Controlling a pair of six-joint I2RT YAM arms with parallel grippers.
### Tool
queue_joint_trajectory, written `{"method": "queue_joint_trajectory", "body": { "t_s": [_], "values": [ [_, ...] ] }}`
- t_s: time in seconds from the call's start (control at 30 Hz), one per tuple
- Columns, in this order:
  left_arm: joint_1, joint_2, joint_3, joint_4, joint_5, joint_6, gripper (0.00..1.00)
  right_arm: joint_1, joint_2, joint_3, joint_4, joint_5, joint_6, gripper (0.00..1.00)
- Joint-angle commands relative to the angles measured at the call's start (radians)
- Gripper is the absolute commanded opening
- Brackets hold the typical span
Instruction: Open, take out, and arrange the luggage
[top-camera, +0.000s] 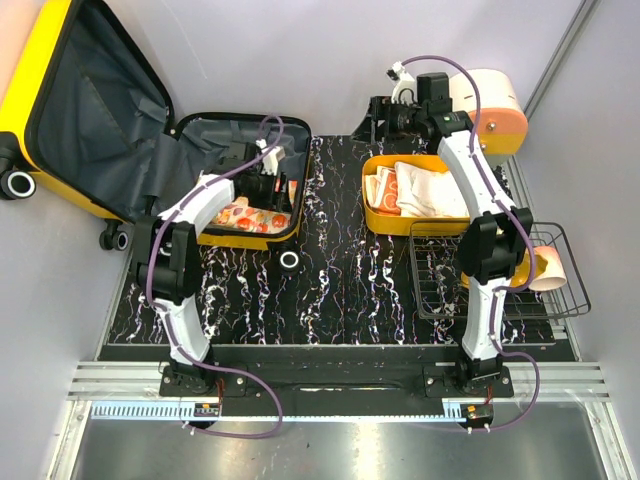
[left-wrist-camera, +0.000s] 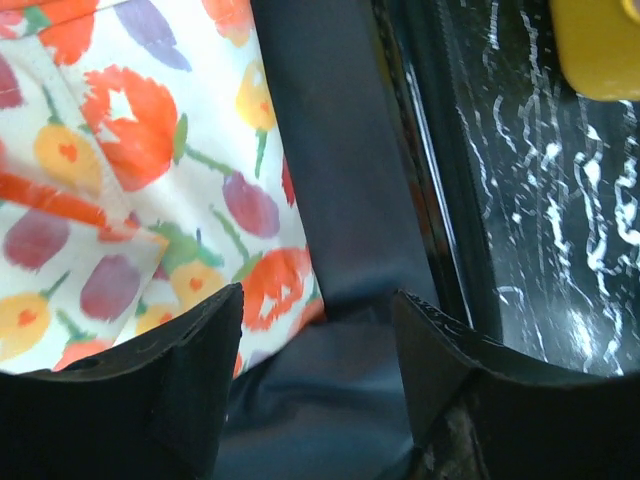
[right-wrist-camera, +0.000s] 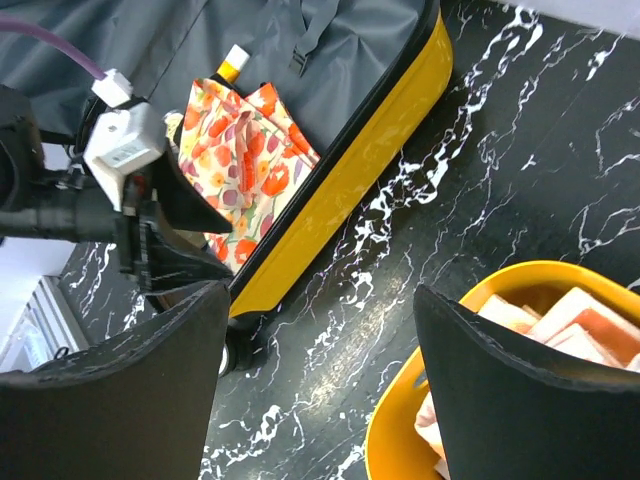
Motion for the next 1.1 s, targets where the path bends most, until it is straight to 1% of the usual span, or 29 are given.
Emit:
{"method": "queue_joint_trajectory", "body": {
  "t_s": [0.0,0.03,0.13,0.27,0.33,0.4,0.43,0.47,0.5,0.53,0.6,0.63,0.67,0.7,0.73,0.8,0.83,0.9,0.93,1.07],
  "values": [
    [-0.058,0.058,0.011,0.121,-0.196,-0.096,0.64,0.0,0.001,0.001,0.068,0.028,0.079,0.83],
    [-0.069,0.073,0.013,0.129,-0.254,-0.117,0.64,0.0,0.0,-0.005,0.066,0.034,0.068,0.83],
    [-0.102,0.135,0.031,0.146,-0.348,-0.139,0.65,0.0,-0.005,-0.015,0.06,0.05,0.053,0.83],
    [-0.112,0.226,0.054,0.151,-0.394,-0.145,0.69,0.001,-0.012,-0.031,0.054,0.065,0.039,0.83],
    [-0.112,0.259,0.085,0.123,-0.435,-0.142,0.68,0.0,-0.017,-0.04,0.052,0.076,0.028,0.83],
    [-0.109,0.28,0.086,0.106,-0.452,-0.131,0.6,-0.002,-0.022,-0.045,0.051,0.086,0.019,0.83],
    [-0.106,0.285,0.089,0.102,-0.467,-0.145,0.44,-0.002,-0.022,-0.052,0.051,0.089,0.016,0.83],
    [-0.099,0.296,0.091,0.092,-0.463,-0.146,0.36,0.0,-0.025,-0.054,0.051,0.094,0.013,0.83],
    [-0.099,0.303,0.112,0.076,-0.466,-0.148,0.31,-0.002,-0.025,-0.057,0.049,0.096,0.013,0.83],
    [-0.099,0.313,0.129,0.059,-0.478,-0.151,0.22,-0.003,-0.025,-0.058,0.049,0.096,0.011,0.83],
    [-0.098,0.336,0.167,0.007,-0.483,-0.152,0.17,0.0,-0.02,-0.058,0.054,0.093,0.013,0.82],
    [-0.093,0.33,0.171,-0.003,-0.462,-0.148,0.11,-0.002,-0.019,-0.057,0.051,0.09,0.017,0.82],
    [-0.084,0.322,0.172,-0.006,-0.436,-0.148,0.03,-0.002,-0.017,-0.057,0.052,0.086,0.019,0.81],
    [-0.075,0.311,0.171,-0.007,-0.407,-0.151,0.0,-0.002,-0.014,-0.057,0.055,0.074,0.027,0.81],
    [-0.066,0.299,0.168,-0.007,-0.324,-0.154,0.0,-0.002,-0.012,-0.058,0.058,0.067,0.033,0.8],
    [-0.029,0.247,0.151,0.009,-0.238,-0.157,0.0,0.0,-0.009,-0.063,0.075,0.039,0.056,0.79],
    [-0.015,0.204,0.14,0.038,-0.134,-0.159,0.0,0.001,-0.009,-0.075,0.084,0.025,0.065,0.78],
    [0.019,0.163,0.114,0.063,-0.061,-0.162,0.0,0.01,-0.008,-0.085,0.109,0.002,0.092,0.77],
    [0.029,0.127,0.106,0.086,0.004,-0.159,0.0,0.017,-0.006,-0.092,0.118,-0.006,0.097,0.76],
    [0.072,0.081,0.115,0.091,0.098,-0.146,0.0,0.05,-0.005,-0.121,0.167,-0.044,0.126,0.75]
  ]
}}
